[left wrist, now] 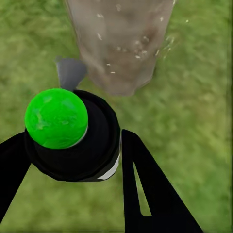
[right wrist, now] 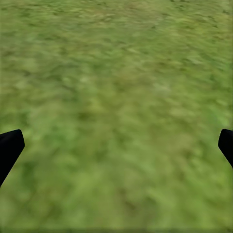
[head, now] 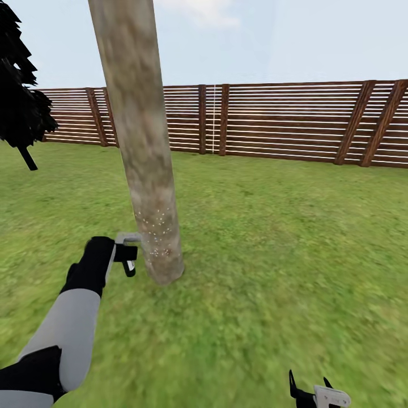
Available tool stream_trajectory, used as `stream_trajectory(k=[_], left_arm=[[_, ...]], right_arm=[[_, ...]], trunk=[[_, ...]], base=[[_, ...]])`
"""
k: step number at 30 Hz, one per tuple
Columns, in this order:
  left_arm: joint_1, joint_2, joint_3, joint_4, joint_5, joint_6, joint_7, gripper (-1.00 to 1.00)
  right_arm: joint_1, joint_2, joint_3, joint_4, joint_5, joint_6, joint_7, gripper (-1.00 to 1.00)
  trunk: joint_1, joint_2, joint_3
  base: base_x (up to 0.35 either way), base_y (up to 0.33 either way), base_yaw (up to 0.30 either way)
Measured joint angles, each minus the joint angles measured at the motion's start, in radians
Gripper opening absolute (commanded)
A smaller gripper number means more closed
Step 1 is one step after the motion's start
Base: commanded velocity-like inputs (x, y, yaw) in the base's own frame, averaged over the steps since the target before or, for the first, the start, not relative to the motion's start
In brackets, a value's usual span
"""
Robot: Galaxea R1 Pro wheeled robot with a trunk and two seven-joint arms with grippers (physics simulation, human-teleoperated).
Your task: In the garden, pick up the pesticide atomizer on the floor and spray pesticide onto both trees until each tree trunk is fully covered.
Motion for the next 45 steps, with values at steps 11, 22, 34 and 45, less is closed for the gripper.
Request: stream_trajectory(k=[11, 22, 34, 45], left_arm=[[-0.053, 0.003, 0.005, 0.054, 0.002, 0.002, 0.006, -1.00], [-0.092, 0.008, -0.003, 0.048, -0.007, 0.034, 0.011, -1.00], [0.050, 0.002, -0.007, 0.041, 0.000, -0.072, 0.012, -1.00], [-0.104, -0.051, -0.008, -0.100, 0.004, 0.090, 0.006, -1.00]], right_arm=[[0.000, 0.000, 0.000, 0.000, 0.000, 0.000, 0.000, 1.00], [0.001, 0.000, 0.000, 0.000, 0.000, 0.000, 0.000, 1.00], [0.000, 0.000, 0.000, 0.000, 0.000, 0.000, 0.000, 1.00], [0.000, 0.000, 0.000, 0.000, 0.000, 0.000, 0.000, 1.00]], trunk=[[0.000, 0.000, 0.000], [0.000, 0.000, 0.000], [0.000, 0.000, 0.000], [0.000, 0.000, 0.000]], base=[[0.000, 0.000, 0.000], [0.000, 0.000, 0.000], [-0.092, 0.000, 0.000], [-0.007, 0.000, 0.000]])
